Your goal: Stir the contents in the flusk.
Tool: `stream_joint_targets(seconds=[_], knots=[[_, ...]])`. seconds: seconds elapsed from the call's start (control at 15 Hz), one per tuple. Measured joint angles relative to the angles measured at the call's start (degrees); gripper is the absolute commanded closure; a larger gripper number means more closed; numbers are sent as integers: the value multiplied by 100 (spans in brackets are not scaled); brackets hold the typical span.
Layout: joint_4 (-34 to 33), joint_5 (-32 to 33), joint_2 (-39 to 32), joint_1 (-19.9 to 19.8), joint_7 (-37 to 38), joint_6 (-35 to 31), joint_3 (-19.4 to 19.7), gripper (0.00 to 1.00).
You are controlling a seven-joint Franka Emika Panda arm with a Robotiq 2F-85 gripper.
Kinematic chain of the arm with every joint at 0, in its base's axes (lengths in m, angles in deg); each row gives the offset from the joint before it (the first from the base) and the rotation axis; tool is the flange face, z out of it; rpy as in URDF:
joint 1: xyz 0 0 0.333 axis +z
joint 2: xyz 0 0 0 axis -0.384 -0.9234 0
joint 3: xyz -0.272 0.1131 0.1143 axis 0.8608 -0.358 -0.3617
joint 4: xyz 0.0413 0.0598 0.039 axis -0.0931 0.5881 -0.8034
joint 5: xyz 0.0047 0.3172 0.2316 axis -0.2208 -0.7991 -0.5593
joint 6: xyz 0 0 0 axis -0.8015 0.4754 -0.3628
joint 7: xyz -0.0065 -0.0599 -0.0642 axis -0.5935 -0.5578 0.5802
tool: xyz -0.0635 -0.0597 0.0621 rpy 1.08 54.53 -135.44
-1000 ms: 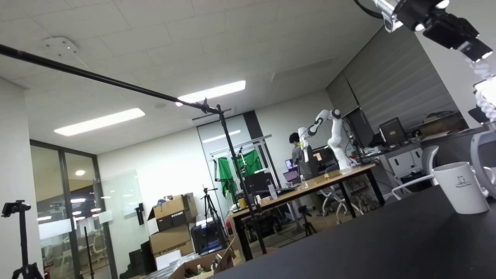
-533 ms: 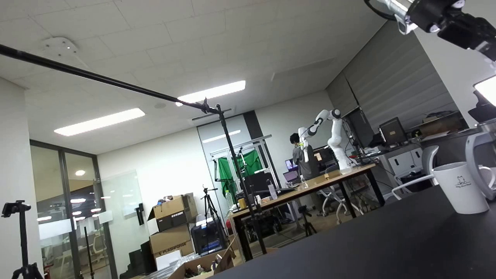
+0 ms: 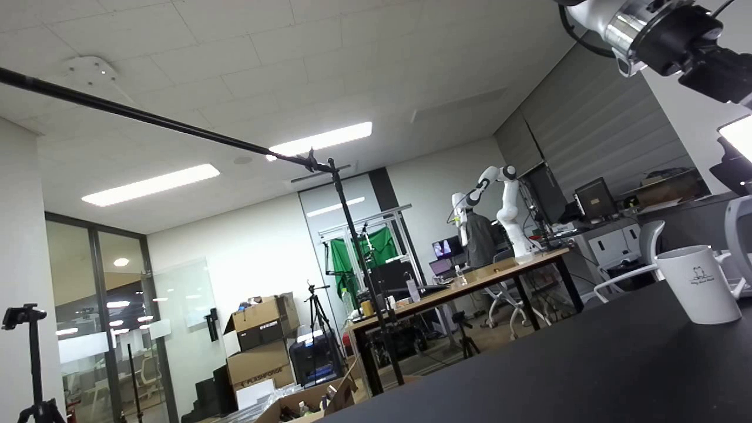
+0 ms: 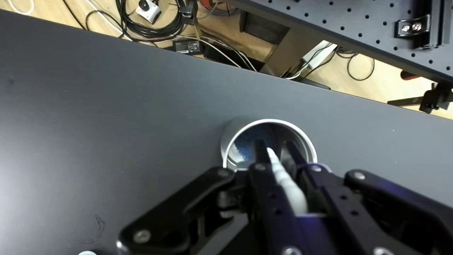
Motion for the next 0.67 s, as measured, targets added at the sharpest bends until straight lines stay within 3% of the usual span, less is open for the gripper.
stream_joint_targets(seconds=[0.4, 0.67], knots=[[-767, -21, 546, 236, -10, 849, -255, 96], [-655, -41, 571, 211, -29, 888, -101, 96]])
